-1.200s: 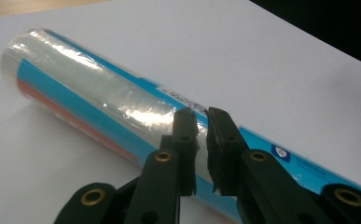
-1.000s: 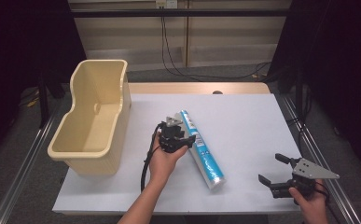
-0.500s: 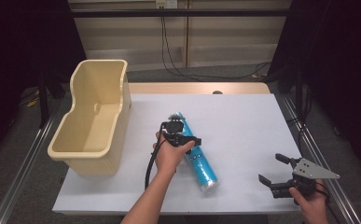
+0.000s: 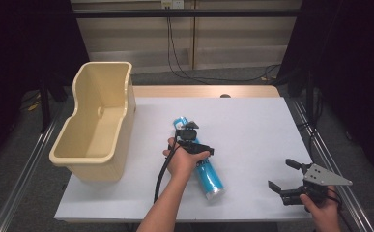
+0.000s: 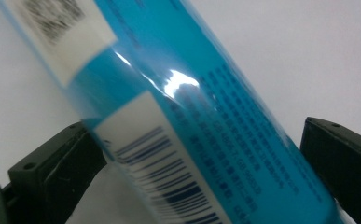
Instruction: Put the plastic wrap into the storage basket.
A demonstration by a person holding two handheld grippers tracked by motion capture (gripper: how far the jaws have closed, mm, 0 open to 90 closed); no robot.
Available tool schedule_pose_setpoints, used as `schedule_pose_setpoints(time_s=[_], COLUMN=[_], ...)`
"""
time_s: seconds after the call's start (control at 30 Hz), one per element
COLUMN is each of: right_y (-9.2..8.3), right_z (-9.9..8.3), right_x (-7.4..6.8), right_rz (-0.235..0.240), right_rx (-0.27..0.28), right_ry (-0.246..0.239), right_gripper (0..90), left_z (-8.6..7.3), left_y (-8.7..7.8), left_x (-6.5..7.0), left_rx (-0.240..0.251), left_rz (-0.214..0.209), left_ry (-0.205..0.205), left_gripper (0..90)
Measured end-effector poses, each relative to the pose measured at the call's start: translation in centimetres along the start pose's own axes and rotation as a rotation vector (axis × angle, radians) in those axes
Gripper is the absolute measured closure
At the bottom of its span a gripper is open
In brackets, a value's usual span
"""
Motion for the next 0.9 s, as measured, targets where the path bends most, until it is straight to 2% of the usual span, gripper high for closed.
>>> schedule_pose_setpoints(time_s=[0.03, 0.17, 0.37, 0.53, 0.6, 0.67, 0.73, 0.9], right_y=[0.01, 0.05, -0.09, -0.06, -0.09, -0.12, -0.14, -0.23], right_z=[0.05, 0.07, 0.17, 0.23, 0.25, 0.21, 0.18, 0.13], right_x=[-0.05, -0.14, -0.17, -0.18, -0.22, -0.18, -0.16, 0.02], right_rz=[0.001, 0.005, 0.002, 0.003, 0.006, 0.003, 0.003, -0.002], right_rx=[0.003, 0.002, 0.009, 0.011, 0.012, 0.01, 0.008, 0.008], right_ry=[-0.002, -0.006, -0.002, -0.004, -0.002, -0.005, -0.004, -0.002], right_gripper=[0.4, 0.4, 0.4, 0.4, 0.4, 0.4, 0.4, 0.4], left_z=[-0.02, 0.08, 0.14, 0.11, 0.14, 0.23, 0.28, 0.6], left_y=[0.15, 0.13, 0.02, 0.04, 0.03, 0.0, -0.05, -0.32], left_x=[-0.01, -0.1, -0.32, -0.24, -0.12, -0.18, -0.23, -0.72], left_rx=[-0.01, -0.029, -0.027, -0.01, -0.003, -0.01, -0.022, -0.039], left_rz=[0.006, 0.021, 0.008, 0.034, 0.055, 0.057, 0.056, 0.043], left_ry=[-0.018, -0.018, -0.034, -0.053, -0.078, -0.094, -0.104, -0.174], left_gripper=[0.2, 3.2, 5.3, 7.2, 8.7, 10.0, 10.7, 17.3])
Point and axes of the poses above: each handheld gripper's, and its own axes: y roughly forward along the jaws, z roughly out of its top, x roughly to its right, the point moved 5 cm from there along y, roughly forward along the jaws, and after that the axes turned 1 degree about y, right-handed, at the moved point
